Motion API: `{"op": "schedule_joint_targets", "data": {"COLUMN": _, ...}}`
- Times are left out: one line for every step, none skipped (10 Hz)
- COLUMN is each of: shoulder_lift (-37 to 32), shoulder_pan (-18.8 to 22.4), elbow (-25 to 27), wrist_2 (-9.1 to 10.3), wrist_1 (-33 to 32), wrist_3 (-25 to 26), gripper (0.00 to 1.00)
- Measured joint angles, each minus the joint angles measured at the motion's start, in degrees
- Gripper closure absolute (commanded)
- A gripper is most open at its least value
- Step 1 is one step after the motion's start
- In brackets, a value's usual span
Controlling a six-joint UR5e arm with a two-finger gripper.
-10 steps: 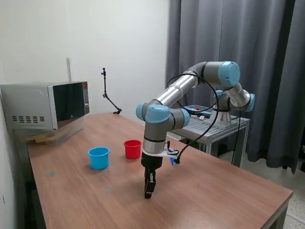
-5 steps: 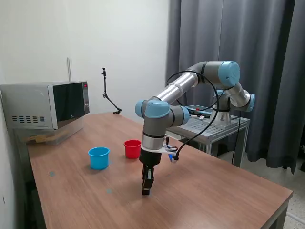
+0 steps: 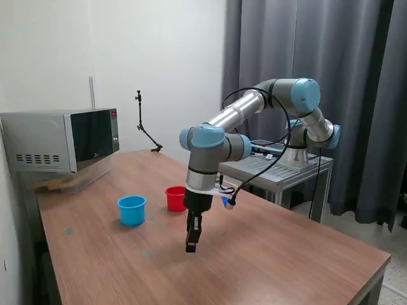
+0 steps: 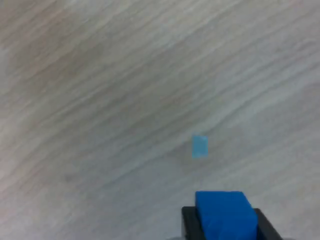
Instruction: Place red objects in the red bin, and blue objects in the blue bin.
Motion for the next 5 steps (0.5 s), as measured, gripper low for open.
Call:
{"op": "schedule_joint_targets", "data": {"shoulder_lift": -1.13, "shoulder_pan": -0.35, "elbow": 0.23, "wrist_2": -0.21, "wrist_1": 0.02, "wrist_3": -0.06, "gripper": 1.0}}
{"op": "schedule_joint_targets", "data": {"shoulder_lift": -2.45, "shoulder_pan": -0.78, "elbow": 0.65, "wrist_2": -0.62, "wrist_1": 0.08, "wrist_3": -0.56, "gripper": 1.0}}
{"op": "schedule_joint_targets", "data": {"shoulder_lift": -3.74, "shoulder_pan": -1.27, "elbow": 1.36, "wrist_2": -1.01, "wrist_1": 0.12, "wrist_3": -1.17, "gripper": 1.0}}
{"op": "schedule_joint_targets", "data": {"shoulder_lift": -4.8, "shoulder_pan": -1.94, "elbow": 2.21, "wrist_2": -1.28, "wrist_1": 0.15, "wrist_3": -1.59, "gripper": 1.0}}
{"op": "schedule_joint_targets", "data": {"shoulder_lift": -5.67, "shoulder_pan": -2.69, "elbow": 3.03, "wrist_2": -1.45, "wrist_1": 0.16, "wrist_3": -1.85, "gripper": 1.0}}
